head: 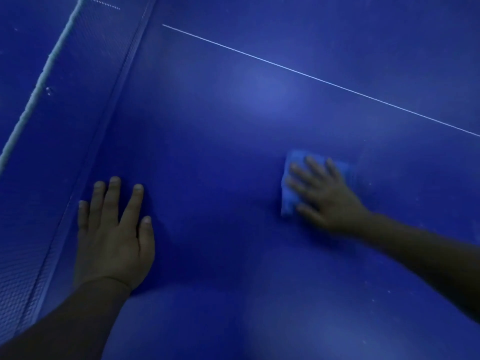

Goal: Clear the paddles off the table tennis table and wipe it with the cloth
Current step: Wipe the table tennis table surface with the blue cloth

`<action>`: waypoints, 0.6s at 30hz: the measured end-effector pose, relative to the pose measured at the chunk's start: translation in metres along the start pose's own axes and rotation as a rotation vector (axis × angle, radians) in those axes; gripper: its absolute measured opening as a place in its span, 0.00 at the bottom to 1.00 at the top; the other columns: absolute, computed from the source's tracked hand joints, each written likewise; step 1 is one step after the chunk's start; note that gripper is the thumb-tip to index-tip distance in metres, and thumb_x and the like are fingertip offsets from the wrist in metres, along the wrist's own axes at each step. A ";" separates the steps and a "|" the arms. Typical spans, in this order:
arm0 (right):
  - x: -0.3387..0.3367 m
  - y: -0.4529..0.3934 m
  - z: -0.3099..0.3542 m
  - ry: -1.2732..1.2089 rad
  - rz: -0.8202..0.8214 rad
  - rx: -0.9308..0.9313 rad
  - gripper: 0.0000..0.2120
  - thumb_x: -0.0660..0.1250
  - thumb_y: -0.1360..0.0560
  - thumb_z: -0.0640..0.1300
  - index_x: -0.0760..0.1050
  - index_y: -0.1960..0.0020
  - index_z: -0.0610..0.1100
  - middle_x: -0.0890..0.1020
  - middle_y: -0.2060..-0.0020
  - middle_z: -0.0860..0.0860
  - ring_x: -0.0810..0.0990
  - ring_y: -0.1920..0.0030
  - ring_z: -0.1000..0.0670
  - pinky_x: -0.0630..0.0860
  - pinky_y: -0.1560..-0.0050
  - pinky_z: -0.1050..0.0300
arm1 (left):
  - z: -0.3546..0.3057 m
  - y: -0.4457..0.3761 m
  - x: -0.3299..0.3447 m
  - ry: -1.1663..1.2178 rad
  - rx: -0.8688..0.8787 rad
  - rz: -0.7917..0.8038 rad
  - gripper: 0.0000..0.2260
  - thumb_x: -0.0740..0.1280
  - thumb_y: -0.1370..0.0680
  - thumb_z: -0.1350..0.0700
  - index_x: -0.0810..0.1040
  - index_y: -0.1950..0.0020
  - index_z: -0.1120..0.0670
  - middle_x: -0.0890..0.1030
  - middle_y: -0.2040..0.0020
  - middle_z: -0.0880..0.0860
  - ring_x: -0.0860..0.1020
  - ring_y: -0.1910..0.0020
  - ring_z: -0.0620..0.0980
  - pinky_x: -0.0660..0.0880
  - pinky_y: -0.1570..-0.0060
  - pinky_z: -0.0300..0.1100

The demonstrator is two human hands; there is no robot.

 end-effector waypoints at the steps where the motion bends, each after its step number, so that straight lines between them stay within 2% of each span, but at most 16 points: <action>1: -0.005 -0.020 -0.028 -0.035 -0.029 0.190 0.29 0.49 0.19 0.61 0.58 0.21 0.53 0.59 0.21 0.47 0.57 0.21 0.37 0.52 0.27 0.32 | 0.000 0.001 0.000 0.001 0.000 -0.003 0.29 0.49 0.19 0.45 0.61 0.20 0.54 0.55 0.19 0.59 0.47 0.19 0.56 0.35 0.22 0.49; 3: -0.011 -0.046 -0.077 -0.093 -0.058 0.577 0.31 0.47 0.20 0.61 0.56 0.20 0.52 0.56 0.19 0.49 0.53 0.20 0.40 0.50 0.25 0.34 | 0.001 0.002 0.000 0.002 -0.003 -0.015 0.29 0.49 0.19 0.45 0.61 0.20 0.54 0.55 0.19 0.59 0.46 0.19 0.56 0.35 0.22 0.48; 5: -0.011 -0.046 -0.075 -0.128 -0.073 0.758 0.32 0.46 0.20 0.61 0.56 0.19 0.51 0.55 0.19 0.51 0.50 0.19 0.42 0.49 0.24 0.35 | 0.002 0.001 -0.001 0.002 -0.001 -0.016 0.29 0.49 0.19 0.45 0.61 0.20 0.54 0.54 0.19 0.58 0.46 0.19 0.55 0.35 0.22 0.49; 8: 0.003 0.005 0.004 -0.090 -0.109 0.696 0.30 0.49 0.20 0.60 0.59 0.20 0.52 0.57 0.19 0.50 0.53 0.20 0.41 0.51 0.25 0.34 | 0.001 0.000 -0.002 0.012 0.008 -0.010 0.29 0.49 0.19 0.44 0.61 0.20 0.54 0.54 0.19 0.58 0.46 0.19 0.55 0.37 0.22 0.51; 11: 0.021 0.084 0.117 -0.081 -0.061 0.406 0.28 0.51 0.18 0.60 0.57 0.20 0.54 0.57 0.19 0.50 0.53 0.20 0.39 0.52 0.25 0.31 | 0.000 0.002 -0.002 0.016 0.011 -0.006 0.29 0.49 0.19 0.43 0.60 0.20 0.53 0.54 0.19 0.59 0.46 0.19 0.56 0.39 0.22 0.54; 13: 0.022 0.103 0.129 -0.069 0.002 0.226 0.28 0.51 0.18 0.61 0.58 0.20 0.54 0.58 0.19 0.49 0.54 0.20 0.39 0.51 0.26 0.31 | 0.001 0.003 -0.001 0.020 0.018 0.005 0.30 0.48 0.19 0.42 0.59 0.20 0.53 0.52 0.18 0.58 0.44 0.19 0.55 0.39 0.22 0.55; 14: 0.020 0.097 0.118 -0.053 0.009 0.202 0.28 0.52 0.18 0.61 0.60 0.21 0.54 0.59 0.20 0.49 0.56 0.21 0.38 0.53 0.26 0.31 | 0.002 0.003 0.000 0.020 0.019 0.007 0.30 0.48 0.19 0.41 0.59 0.19 0.52 0.51 0.18 0.58 0.44 0.19 0.54 0.39 0.22 0.55; 15: 0.017 0.084 0.101 -0.044 -0.008 0.254 0.28 0.53 0.19 0.60 0.61 0.21 0.53 0.61 0.21 0.48 0.58 0.22 0.37 0.54 0.27 0.31 | 0.002 0.003 -0.001 0.019 0.021 0.007 0.30 0.48 0.20 0.41 0.58 0.19 0.52 0.51 0.18 0.57 0.43 0.19 0.54 0.39 0.22 0.55; 16: 0.012 0.070 0.080 -0.061 -0.048 0.395 0.29 0.52 0.20 0.60 0.62 0.21 0.52 0.62 0.21 0.48 0.59 0.22 0.37 0.55 0.27 0.30 | 0.002 0.003 0.000 0.019 0.026 0.007 0.31 0.48 0.20 0.40 0.58 0.19 0.52 0.50 0.18 0.57 0.43 0.19 0.53 0.38 0.22 0.54; 18: 0.007 0.050 0.044 -0.128 -0.101 0.766 0.29 0.50 0.19 0.60 0.60 0.20 0.52 0.59 0.20 0.50 0.55 0.20 0.39 0.52 0.26 0.31 | 0.003 0.003 0.000 0.016 0.033 0.005 0.31 0.48 0.20 0.40 0.57 0.19 0.51 0.49 0.18 0.57 0.42 0.19 0.53 0.37 0.22 0.54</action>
Point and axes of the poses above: each hand's wrist, its own y-axis away from the middle knuckle, its own x-axis out of the palm, z = x × y, the point moved 5 cm from there along -y, towards the middle knuckle
